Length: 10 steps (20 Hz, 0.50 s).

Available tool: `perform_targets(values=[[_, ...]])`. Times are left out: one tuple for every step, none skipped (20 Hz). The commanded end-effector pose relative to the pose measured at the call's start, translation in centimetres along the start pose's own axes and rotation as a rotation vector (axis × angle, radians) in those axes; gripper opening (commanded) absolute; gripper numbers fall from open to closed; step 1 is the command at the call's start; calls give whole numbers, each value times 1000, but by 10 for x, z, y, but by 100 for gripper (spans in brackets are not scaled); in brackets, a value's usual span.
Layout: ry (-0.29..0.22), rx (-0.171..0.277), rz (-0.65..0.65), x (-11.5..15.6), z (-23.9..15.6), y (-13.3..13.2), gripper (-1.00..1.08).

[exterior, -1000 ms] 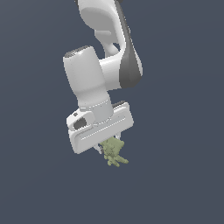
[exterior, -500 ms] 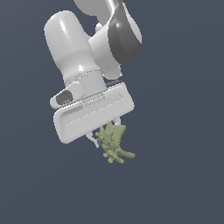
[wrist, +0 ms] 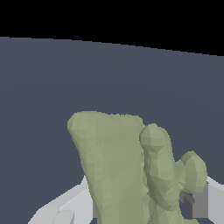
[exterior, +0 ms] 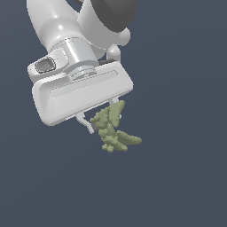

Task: Pick up the object and move it to a goal position.

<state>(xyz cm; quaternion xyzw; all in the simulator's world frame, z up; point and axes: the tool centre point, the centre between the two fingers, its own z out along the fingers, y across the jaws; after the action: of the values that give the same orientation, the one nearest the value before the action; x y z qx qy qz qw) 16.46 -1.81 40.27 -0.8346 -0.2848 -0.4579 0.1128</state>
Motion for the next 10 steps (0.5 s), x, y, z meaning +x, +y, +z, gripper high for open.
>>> perform_targets(values=[[47,3,-12,12,-13,2,-100],[65,5,-16,16,-17,2,-100],[83,6,-20,20,-23,3,-100],[101,8,-25,24,-28,4,-100],[119,9,-29,28,-33,4,-100],[137,11,-33,32,-38,5,-100],[154,13,-37,36,-43,5,-100],[170,14,-41,39,-47,6,-100],[185,16,-44,42,-52,6,-100],[199,17,-47,45,-56,7,-100]])
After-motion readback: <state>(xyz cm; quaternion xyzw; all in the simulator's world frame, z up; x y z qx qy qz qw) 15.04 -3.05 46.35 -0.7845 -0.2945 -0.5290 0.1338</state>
